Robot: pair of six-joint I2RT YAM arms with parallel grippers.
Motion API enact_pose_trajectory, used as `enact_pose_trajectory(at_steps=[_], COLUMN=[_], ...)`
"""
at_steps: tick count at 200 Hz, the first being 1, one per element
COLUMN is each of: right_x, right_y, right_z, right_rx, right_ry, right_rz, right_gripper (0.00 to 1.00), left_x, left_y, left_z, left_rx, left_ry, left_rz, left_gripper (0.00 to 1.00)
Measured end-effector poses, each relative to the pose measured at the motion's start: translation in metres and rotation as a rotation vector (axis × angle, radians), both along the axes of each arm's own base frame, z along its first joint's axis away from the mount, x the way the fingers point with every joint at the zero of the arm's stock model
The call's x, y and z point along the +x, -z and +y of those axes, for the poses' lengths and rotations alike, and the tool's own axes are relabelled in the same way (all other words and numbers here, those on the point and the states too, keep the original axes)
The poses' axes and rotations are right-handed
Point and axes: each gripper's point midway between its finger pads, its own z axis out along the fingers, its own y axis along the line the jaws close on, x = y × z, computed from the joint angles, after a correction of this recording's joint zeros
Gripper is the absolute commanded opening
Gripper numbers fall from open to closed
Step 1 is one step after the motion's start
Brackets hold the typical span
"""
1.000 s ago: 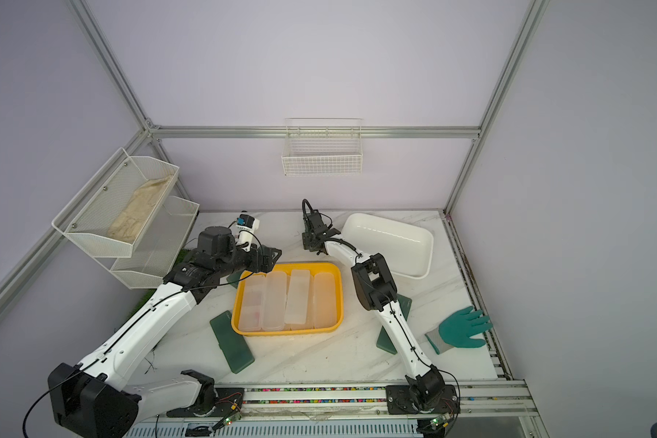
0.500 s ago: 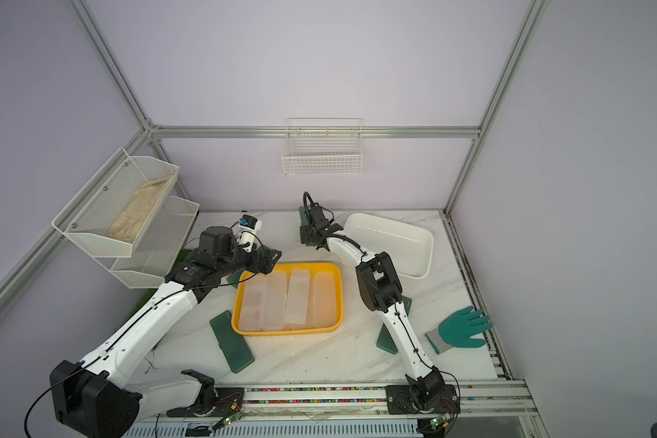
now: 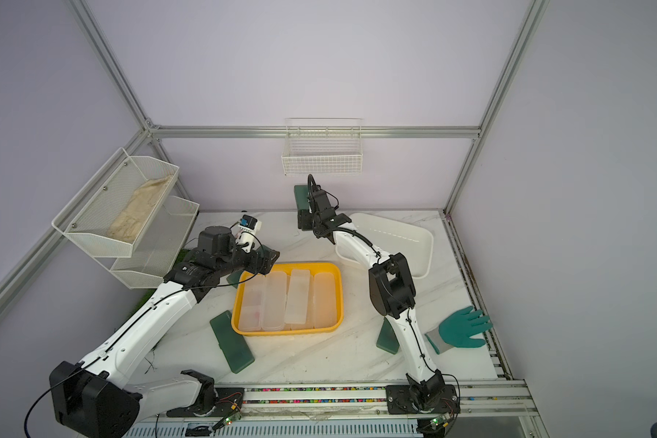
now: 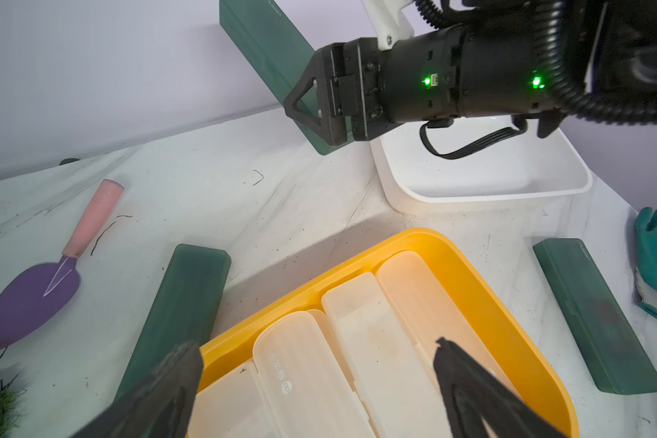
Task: Place the pencil cases by color into the storage box
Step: Pick up the pencil case from the center of the board.
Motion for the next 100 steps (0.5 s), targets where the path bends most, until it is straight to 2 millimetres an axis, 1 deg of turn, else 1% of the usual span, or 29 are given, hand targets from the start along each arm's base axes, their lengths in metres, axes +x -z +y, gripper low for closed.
enact_pose_trajectory(at_steps=[30, 56, 72, 100], right_x=[-0.026, -0.056, -0.075, -0.105], right_y=[-0.012, -0.026, -0.034, -0.038], right_z=[-0.019, -0.038, -0.056, -0.094], right_rx=[-0.019, -0.025, -0.024, -0.018], right_ry=[-0.002, -0.003, 0.006, 0.041], right_rz=[0.013, 0.020, 0.022, 0.041], right_gripper=[0.53, 0.53, 0.53, 0.53], left_x=[-0.001, -0.001, -0.002, -0.003], left_y=[0.000, 0.000, -0.001, -0.003], left_z=[-0.001, -0.002, -0.004, -0.009], left_rx=[-0.004, -0.009, -0.016, -0.030], left_ry=[0.007, 0.013, 0.020, 0.035], left_rz=[0.002, 0.003, 0.003, 0.001], left_gripper=[0.96, 0.96, 0.96, 0.96])
